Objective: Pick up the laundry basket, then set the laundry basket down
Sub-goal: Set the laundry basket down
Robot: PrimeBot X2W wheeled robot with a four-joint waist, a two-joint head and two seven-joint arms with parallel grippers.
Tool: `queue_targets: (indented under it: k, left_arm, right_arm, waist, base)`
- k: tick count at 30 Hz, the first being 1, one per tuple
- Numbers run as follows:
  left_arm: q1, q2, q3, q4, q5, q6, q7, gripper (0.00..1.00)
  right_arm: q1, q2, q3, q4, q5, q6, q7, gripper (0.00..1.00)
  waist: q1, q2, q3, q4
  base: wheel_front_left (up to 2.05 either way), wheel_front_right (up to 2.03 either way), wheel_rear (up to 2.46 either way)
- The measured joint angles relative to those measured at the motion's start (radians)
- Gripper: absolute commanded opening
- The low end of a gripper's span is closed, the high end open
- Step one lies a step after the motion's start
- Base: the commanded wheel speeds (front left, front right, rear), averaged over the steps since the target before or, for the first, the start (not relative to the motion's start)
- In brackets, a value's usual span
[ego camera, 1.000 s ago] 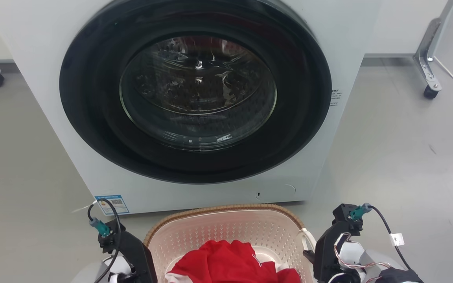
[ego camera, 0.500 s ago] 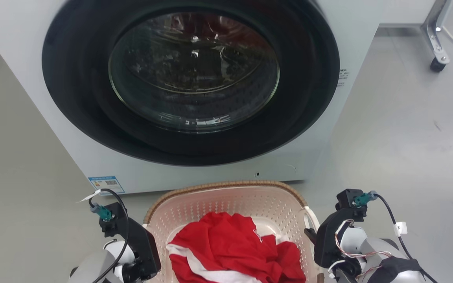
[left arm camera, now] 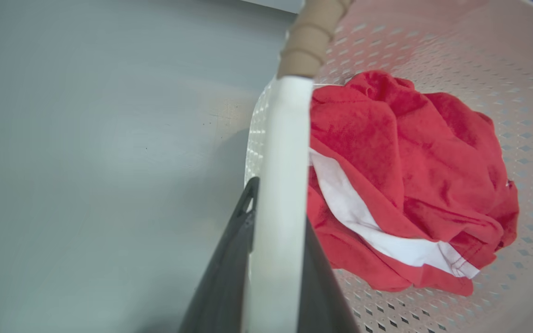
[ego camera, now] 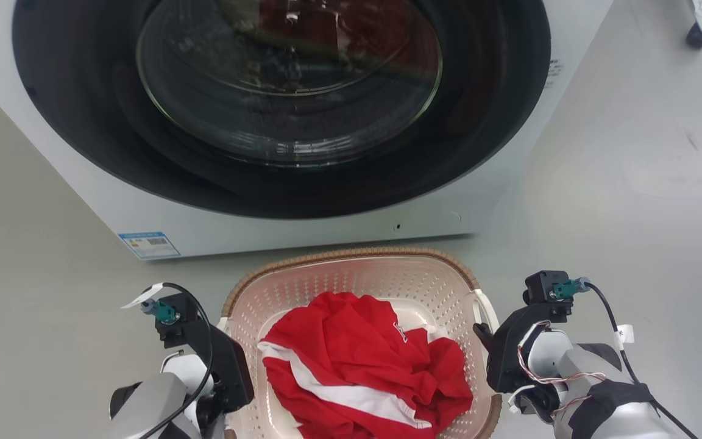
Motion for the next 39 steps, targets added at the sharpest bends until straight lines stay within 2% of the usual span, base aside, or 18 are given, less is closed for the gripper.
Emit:
queue_targets:
  k: [10, 39]
  left_arm:
    - [-0.032, 0.002, -0.027, -0.017, 0.003, 0.021, -0.082, 0.00]
    - [-0.167, 0.008, -0.042, -0.027, 0.057, 0.038, -0.286, 0.00]
  right_arm:
    - [-0.031, -0.002, 0.011, -0.001, -0.028, -0.002, -0.072, 0.00]
    - [-0.171, -0.011, 0.046, -0.008, -0.091, -0.014, -0.259, 0.00]
  waist:
    - [-0.0001, 0.0000, 0.111, -0.004]
    - [0.0000, 0.0000, 0.469, -0.003]
  base:
    - [0.00, 0.00, 0.00]
    - [0.00, 0.00, 0.00]
